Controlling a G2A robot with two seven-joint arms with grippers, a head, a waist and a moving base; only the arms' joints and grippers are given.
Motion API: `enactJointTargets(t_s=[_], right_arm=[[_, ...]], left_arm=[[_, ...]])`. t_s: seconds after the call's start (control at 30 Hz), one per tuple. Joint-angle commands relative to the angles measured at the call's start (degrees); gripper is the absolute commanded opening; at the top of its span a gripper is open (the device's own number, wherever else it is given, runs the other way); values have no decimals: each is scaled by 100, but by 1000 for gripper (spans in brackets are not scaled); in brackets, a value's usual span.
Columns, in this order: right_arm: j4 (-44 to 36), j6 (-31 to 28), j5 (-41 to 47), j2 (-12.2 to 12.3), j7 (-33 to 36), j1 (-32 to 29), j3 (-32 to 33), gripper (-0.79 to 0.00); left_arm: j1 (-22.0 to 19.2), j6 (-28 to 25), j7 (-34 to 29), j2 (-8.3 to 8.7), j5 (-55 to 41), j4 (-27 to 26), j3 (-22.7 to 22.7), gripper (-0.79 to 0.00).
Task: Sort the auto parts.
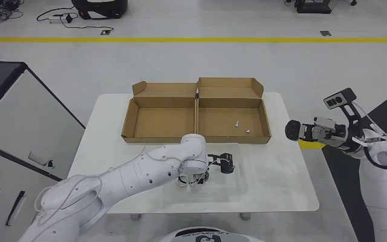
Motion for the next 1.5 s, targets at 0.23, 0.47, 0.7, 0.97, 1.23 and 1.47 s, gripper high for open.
enactJointTargets(t_s=[0.23, 0.47, 0.7, 0.97, 1.23, 1.47], right_arm=[[0, 0, 0, 0, 0, 0, 0, 0], [0, 0, 0, 0, 0, 0, 0, 0], [0, 0, 0, 0, 0, 0, 0, 0], [0, 0, 0, 0, 0, 0, 0, 0], [0, 0, 0, 0, 0, 0, 0, 0], [0, 0, 0, 0, 0, 0, 0, 0]], left_arm=[[-10, -13, 13, -19, 0, 21, -15, -477], [-2, 3, -3, -34, 33, 0, -47, -489], [7, 20, -20, -35, 46, 25, -26, -480], [-2, 25, -25, -46, 32, 53, -6, -573], [4, 33, -33, -46, 84, 15, -29, -785], [-125, 192, -193, 38, -54, -297, -73, -785]])
